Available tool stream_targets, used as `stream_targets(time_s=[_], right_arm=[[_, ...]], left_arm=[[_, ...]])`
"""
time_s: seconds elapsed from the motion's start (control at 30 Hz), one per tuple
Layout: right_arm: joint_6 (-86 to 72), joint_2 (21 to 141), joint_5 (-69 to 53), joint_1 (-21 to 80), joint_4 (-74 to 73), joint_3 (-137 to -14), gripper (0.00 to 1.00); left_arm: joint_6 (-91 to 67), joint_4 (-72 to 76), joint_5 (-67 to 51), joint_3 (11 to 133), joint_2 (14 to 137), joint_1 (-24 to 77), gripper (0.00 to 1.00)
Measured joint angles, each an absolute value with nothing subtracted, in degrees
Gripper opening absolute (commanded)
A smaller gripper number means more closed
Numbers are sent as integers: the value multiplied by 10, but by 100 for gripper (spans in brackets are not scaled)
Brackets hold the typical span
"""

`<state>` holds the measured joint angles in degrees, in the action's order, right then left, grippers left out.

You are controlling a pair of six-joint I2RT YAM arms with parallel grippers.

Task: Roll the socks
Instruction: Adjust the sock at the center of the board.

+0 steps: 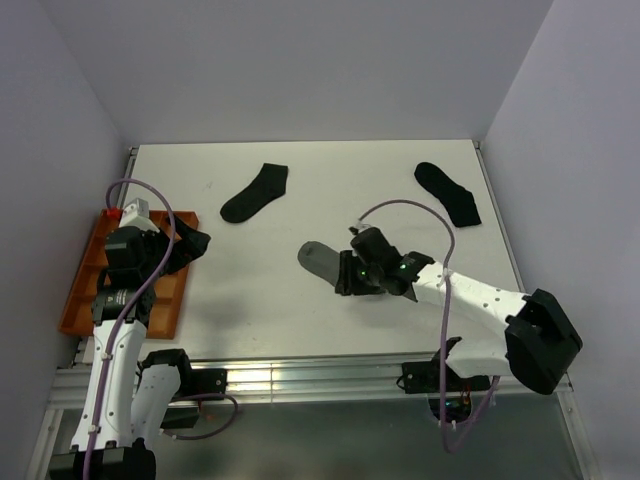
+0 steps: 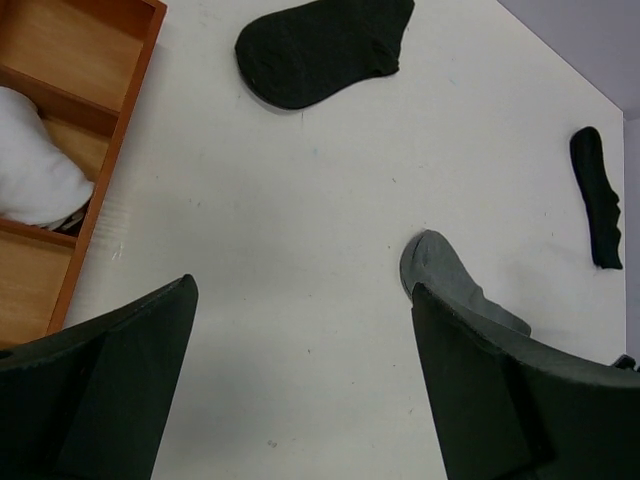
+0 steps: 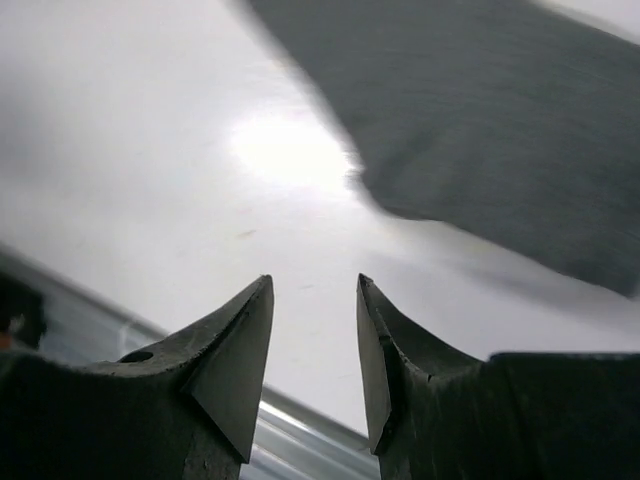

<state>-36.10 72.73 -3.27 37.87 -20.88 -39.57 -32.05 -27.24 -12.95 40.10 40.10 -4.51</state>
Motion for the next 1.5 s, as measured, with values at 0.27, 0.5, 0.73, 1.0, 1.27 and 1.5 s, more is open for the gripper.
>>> stream_targets(time_s=[0.27, 0.5, 0.73, 1.0, 1.27, 1.5], right_arm=[[-257, 812, -48, 448, -219, -557, 45], [-170, 998, -54, 448, -212, -688, 44], [-158, 1126, -55, 431, -203, -750, 43], [-221, 1160, -70, 302, -178, -784, 43], [-259, 1142, -79, 167, -154, -782, 45], [-264, 943, -51, 183, -145, -626, 45]], left_arm=[[-321, -272, -133, 401, 398, -45, 94], [-321, -272, -133, 401, 398, -45, 94], [-321, -272, -132, 401, 398, -45, 94], [-321, -272, -133, 401, 399, -45, 94], [-321, -272, -133, 401, 400, -45, 94], [-320, -272, -133, 401, 403, -46, 94]])
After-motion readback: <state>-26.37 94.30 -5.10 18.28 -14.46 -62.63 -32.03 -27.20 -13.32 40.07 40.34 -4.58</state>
